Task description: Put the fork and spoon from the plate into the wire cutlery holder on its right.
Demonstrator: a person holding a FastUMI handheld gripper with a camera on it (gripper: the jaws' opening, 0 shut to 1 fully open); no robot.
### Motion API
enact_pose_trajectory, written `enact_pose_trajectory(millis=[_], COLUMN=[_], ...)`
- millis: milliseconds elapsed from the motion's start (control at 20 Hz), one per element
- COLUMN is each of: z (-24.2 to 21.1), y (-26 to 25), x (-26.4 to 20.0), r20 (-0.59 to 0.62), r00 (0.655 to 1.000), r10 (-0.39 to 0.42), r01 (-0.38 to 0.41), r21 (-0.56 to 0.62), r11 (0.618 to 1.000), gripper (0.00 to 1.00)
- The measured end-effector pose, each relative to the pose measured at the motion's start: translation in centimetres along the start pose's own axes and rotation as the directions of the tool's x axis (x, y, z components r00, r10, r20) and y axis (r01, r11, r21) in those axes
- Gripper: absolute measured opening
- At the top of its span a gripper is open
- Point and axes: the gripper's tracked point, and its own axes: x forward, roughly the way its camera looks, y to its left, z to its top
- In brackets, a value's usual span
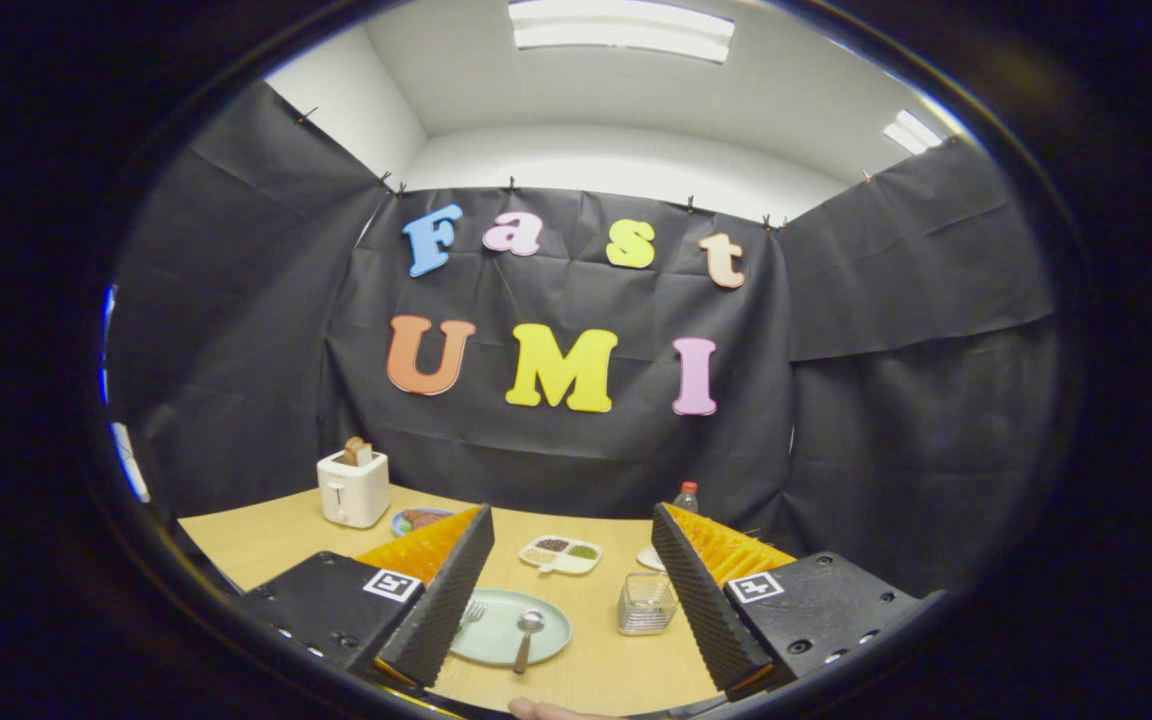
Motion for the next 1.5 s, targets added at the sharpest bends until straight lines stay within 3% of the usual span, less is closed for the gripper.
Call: enact_pose_trajectory(millis=[500, 850, 1250, 1500], z=[-1.2, -5.4, -12.4, -17.6], y=[-0.2, 0.4, 2.2, 3.7], x=[2.0, 5.4, 8.9, 10.5], r20=[-0.047, -0.215, -0.417, -0.556], r00=[0.999, 0.976, 0.907, 0.824], r10=[0.013, 0.036, 0.064, 0.106], r01=[-0.011, -0.023, -0.044, -0.077], r21=[0.041, 0.065, 0.059, 0.075], r11=[0.999, 0.998, 0.997, 0.994], gripper=[0.95, 0.95, 0.95, 0.96])
